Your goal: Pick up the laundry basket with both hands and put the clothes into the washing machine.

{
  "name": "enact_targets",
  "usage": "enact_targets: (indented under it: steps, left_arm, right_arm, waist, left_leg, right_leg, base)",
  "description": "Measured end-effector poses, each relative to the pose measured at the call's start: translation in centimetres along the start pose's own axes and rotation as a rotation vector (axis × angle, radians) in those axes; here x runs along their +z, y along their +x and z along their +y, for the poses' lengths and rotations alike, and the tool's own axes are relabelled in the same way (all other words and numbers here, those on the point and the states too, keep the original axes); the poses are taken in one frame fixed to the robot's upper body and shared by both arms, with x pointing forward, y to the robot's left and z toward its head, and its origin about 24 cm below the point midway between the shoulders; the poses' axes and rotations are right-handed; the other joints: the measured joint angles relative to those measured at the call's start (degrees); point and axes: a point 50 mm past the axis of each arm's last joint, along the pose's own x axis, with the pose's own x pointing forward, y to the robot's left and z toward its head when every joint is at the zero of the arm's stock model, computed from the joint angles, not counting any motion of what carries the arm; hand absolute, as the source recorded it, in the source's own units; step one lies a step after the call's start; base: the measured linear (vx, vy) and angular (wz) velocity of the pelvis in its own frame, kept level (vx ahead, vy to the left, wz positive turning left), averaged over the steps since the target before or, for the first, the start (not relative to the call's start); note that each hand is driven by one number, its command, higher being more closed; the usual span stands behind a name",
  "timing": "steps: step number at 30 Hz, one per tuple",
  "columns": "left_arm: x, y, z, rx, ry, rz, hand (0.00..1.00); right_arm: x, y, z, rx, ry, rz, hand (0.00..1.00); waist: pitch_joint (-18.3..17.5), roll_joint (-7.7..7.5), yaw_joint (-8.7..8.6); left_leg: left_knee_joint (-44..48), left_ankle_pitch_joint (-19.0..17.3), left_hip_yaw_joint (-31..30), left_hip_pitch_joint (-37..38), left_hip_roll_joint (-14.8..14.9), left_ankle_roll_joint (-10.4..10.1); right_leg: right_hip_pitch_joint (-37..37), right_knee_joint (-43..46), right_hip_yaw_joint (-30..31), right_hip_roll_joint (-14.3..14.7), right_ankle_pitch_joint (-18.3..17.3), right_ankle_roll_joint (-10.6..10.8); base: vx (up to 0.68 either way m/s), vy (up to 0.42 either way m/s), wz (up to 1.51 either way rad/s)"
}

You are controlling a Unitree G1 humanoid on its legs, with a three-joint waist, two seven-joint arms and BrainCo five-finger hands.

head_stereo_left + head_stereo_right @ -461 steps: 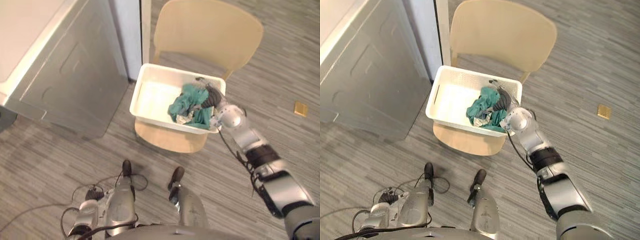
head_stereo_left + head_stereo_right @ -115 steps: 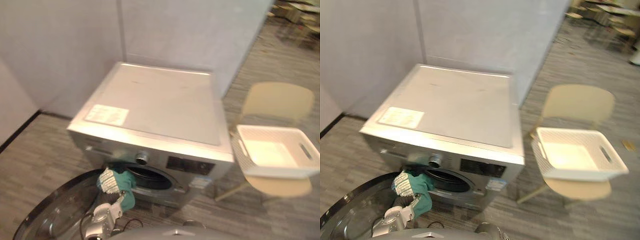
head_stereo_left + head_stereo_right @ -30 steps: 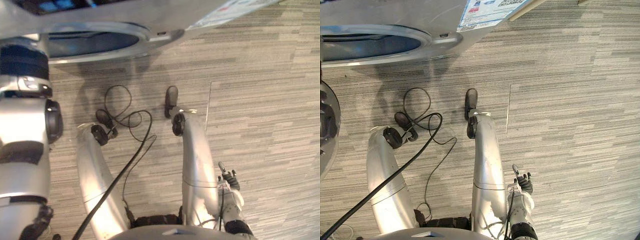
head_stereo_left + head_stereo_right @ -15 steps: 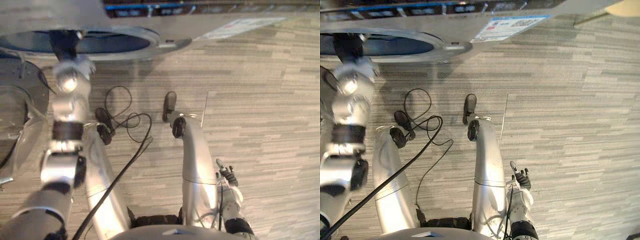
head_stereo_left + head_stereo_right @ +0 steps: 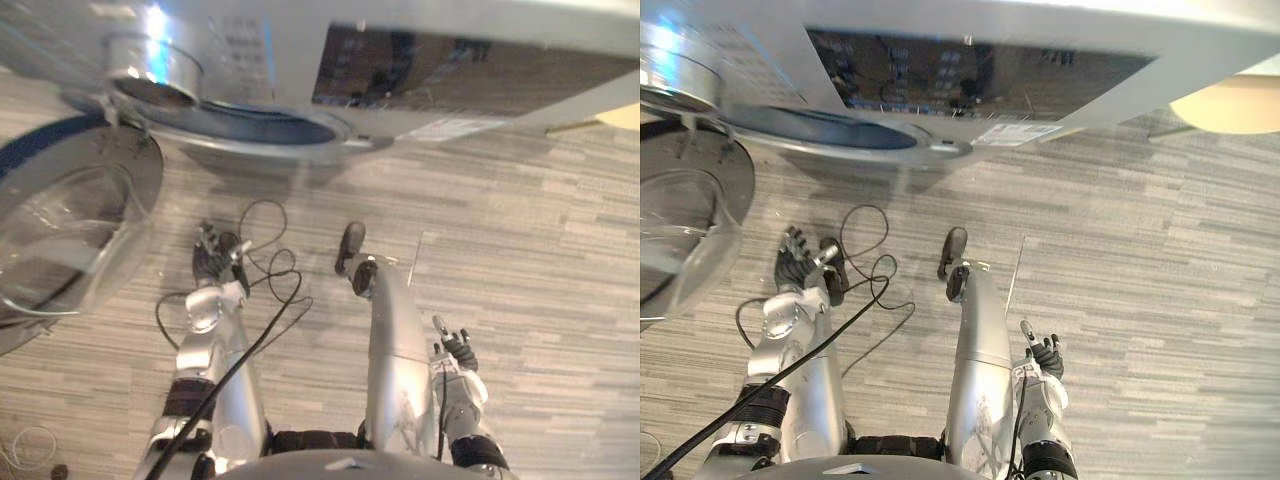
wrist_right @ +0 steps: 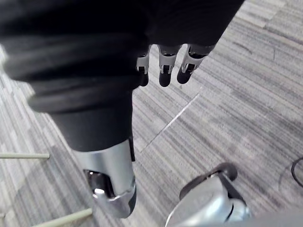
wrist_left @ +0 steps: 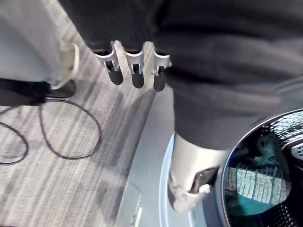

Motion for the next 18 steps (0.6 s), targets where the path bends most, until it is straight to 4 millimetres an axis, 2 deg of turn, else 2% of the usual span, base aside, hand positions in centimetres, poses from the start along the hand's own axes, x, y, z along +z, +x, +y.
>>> enact_targets:
  steps: [1,3,4,7,9,12,13,14,18]
  left_arm:
    - [-2.2,-0.2,0.6,0.01,0.038,0.092,0.0]
    - [-4.7,-0.6,1.6,0.021,0.112,0.195,0.0]
    - [-6.6,-1.2,2.6,0.04,0.151,0.282,0.0]
    - [-10.3,-3.2,5.6,0.118,0.173,0.454,0.0]
    - [-13.8,-6.7,8.7,0.215,0.15,0.642,0.0]
    - [-16.2,-10.1,11.0,0.299,0.131,0.771,0.0]
    - [-16.5,-10.6,11.2,0.307,0.136,0.789,0.0]
    - [-17.1,-11.5,11.4,0.315,0.141,0.82,0.0]
    - [-17.9,-12.3,10.3,0.289,0.131,0.861,0.0]
  right_arm:
    - [-0.6,-0.1,-0.2,-0.01,-0.018,0.018,0.0]
    - [-1.7,-0.2,-1.0,-0.04,-0.055,0.07,0.0]
    - [-2.4,-0.4,-1.8,-0.064,-0.065,0.108,0.0]
    - [-3.7,-1.3,-4.0,-0.112,-0.108,0.17,0.0]
    - [-5.1,-2.5,-6.7,-0.196,-0.129,0.235,0.0]
    - [-7.0,-4.4,-9.8,-0.295,-0.134,0.32,0.0]
    - [-7.2,-4.6,-10.2,-0.312,-0.141,0.334,0.0]
    - [-7.6,-5.3,-11.3,-0.353,-0.144,0.36,0.0]
    - [-8.0,-5.5,-12.1,-0.367,-0.236,0.413,0.0]
  waist:
    - [-0.9,-0.07,0.01]
    - [-2.87,-0.03,0.02]
    - [-4.64,0.05,-0.03]
    - [-9.27,0.1,-0.3]
    - [-14.25,0.29,-0.7]
    - [-20.32,0.87,-0.8]
    - [-21.29,0.92,-0.79]
    - [-23.91,1.13,-0.76]
    - [-26.98,1.8,-0.62]
  left_leg:
    - [-2.14,0.21,0.97,3.78,-0.06,0.08]
    - [-5.56,0.76,2.18,9.64,-0.53,0.21]
    - [-7.77,1.06,3.04,13.5,-0.78,0.23]
    - [-12.47,1.57,4.74,21.15,-1.28,0.19]
    - [-18.56,2.64,6.48,29.14,-1.83,0.23]
    - [-28.58,5.17,9.26,38.52,-2.46,-0.1]
    - [-30.36,5.63,9.82,40.15,-2.68,-0.05]
    - [-33.81,6.77,11.05,43.04,-2.97,-0.11]
    - [-39.01,8.63,11.53,48.15,-3.89,0.24]
  right_leg:
    - [3.23,-1.66,0.14,0.03,0.37,-0.15]
    - [8.46,-4.3,0.25,0.04,0.72,0.22]
    - [11.95,-6.13,0.35,0.05,0.93,0.52]
    - [18.9,-10.26,0.45,0.06,1.43,1.29]
    - [26.3,-16.14,0.33,0.11,2.18,2.1]
    - [35.35,-26.28,-1.08,0.93,5.1,2.3]
    - [36.8,-28.02,-1.12,1.01,5.78,2.44]
    - [39.52,-31.56,-1.17,1.28,7.12,2.8]
    - [46.54,-39.37,-2.2,1.76,10.45,3.35]
  base:
    - [0.07,-0.023,-0.05]
    - [0.1,-0.019,0.01]
    - [0.13,-0.012,-0.01]
    - [0.13,0.016,-0.04]
    - [0.17,0.041,-0.06]
    - [0.18,0.04,-0.09]
    - [0.21,0.045,-0.14]
    - [0.14,0.043,-0.13]
    - [0.12,0.051,0.02]
